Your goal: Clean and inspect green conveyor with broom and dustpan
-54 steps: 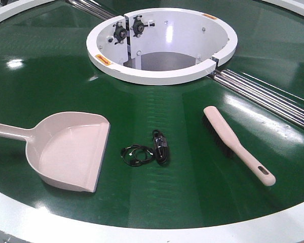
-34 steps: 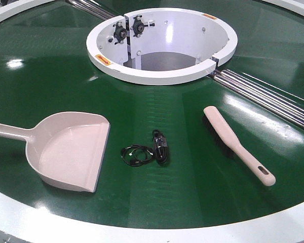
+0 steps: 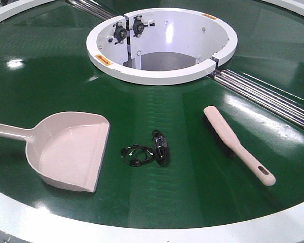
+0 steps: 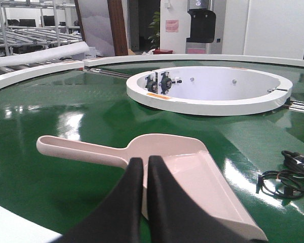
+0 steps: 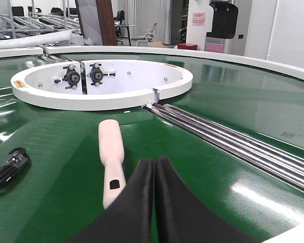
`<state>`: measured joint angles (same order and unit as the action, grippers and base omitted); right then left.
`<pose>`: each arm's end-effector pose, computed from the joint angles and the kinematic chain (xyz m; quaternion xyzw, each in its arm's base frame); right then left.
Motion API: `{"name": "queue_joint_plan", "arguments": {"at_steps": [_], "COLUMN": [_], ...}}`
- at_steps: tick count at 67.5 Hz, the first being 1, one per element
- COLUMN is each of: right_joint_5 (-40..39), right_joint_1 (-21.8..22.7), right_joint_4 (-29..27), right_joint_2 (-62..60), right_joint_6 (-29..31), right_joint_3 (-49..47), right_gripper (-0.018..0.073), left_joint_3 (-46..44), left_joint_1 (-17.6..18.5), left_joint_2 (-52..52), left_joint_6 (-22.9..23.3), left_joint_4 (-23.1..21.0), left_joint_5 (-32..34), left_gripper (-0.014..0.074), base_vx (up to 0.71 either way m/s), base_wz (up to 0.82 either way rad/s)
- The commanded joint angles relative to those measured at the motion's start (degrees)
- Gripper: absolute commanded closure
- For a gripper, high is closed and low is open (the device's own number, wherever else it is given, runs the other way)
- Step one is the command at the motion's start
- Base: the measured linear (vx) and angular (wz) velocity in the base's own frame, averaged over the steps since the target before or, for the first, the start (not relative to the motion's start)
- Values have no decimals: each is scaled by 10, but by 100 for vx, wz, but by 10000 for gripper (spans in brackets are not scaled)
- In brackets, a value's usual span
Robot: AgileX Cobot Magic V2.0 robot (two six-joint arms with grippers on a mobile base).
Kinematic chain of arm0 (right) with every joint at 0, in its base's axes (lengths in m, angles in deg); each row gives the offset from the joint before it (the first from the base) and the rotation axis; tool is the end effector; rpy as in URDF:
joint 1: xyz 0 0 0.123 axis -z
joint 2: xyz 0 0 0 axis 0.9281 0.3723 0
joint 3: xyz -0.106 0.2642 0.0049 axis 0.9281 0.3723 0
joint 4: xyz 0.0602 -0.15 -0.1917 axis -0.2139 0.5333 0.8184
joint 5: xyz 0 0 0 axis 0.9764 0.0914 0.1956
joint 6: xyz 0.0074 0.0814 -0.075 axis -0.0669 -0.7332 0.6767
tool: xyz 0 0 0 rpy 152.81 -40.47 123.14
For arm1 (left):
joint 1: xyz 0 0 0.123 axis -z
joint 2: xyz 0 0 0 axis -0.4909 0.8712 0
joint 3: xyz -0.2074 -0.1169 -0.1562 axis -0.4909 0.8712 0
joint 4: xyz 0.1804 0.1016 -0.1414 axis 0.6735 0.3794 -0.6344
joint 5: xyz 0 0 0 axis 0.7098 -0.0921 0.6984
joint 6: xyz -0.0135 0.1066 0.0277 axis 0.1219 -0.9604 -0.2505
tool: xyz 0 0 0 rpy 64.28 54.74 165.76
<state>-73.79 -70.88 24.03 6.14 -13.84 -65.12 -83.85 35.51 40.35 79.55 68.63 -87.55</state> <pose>0.0759 0.0028 0.1942 -0.0335 0.7182 -0.0044 0.6950 0.0755 -0.0075 0.1970 0.0551 0.7080 -0.0164 0.7038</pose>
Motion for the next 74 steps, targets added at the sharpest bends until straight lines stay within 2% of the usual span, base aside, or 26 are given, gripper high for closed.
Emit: {"name": "queue_joint_plan", "arguments": {"at_steps": [1, 23, 35, 41, 47, 59, 74], "right_joint_5": [-45, -45, -45, -45, -45, -45, -45], "right_joint_1": [4, 4, 4, 4, 4, 4, 4], "right_joint_4": [1, 1, 1, 1, 1, 1, 1], "right_joint_2": [-6, -6, -6, -6, -6, -6, -6], "right_joint_6": [2, 2, 2, 2, 2, 2, 2], "right_joint_3": [2, 2, 2, 2, 2, 2, 2], "right_gripper": [568, 568, 568, 568, 568, 568, 568], "left_joint_3": [6, 5, -13, -60, -121, -259, -346], "left_joint_1": [-2, -2, -2, -2, -2, -2, -2], "left_joint_2": [-8, -8, -8, 5, 48, 193, 329], "left_joint_6": [5, 5, 16, 11, 7, 7, 9], "left_joint_4": [-4, -4, -16, -18, -19, -19, -25], "left_joint_5": [39, 43, 114, 110, 69, -81, -196], "left_gripper": [603, 603, 603, 603, 603, 603, 603], "base_vx": [0, 0, 0, 0, 0, 0, 0], "base_wz": [0, 0, 0, 0, 0, 0, 0]}}
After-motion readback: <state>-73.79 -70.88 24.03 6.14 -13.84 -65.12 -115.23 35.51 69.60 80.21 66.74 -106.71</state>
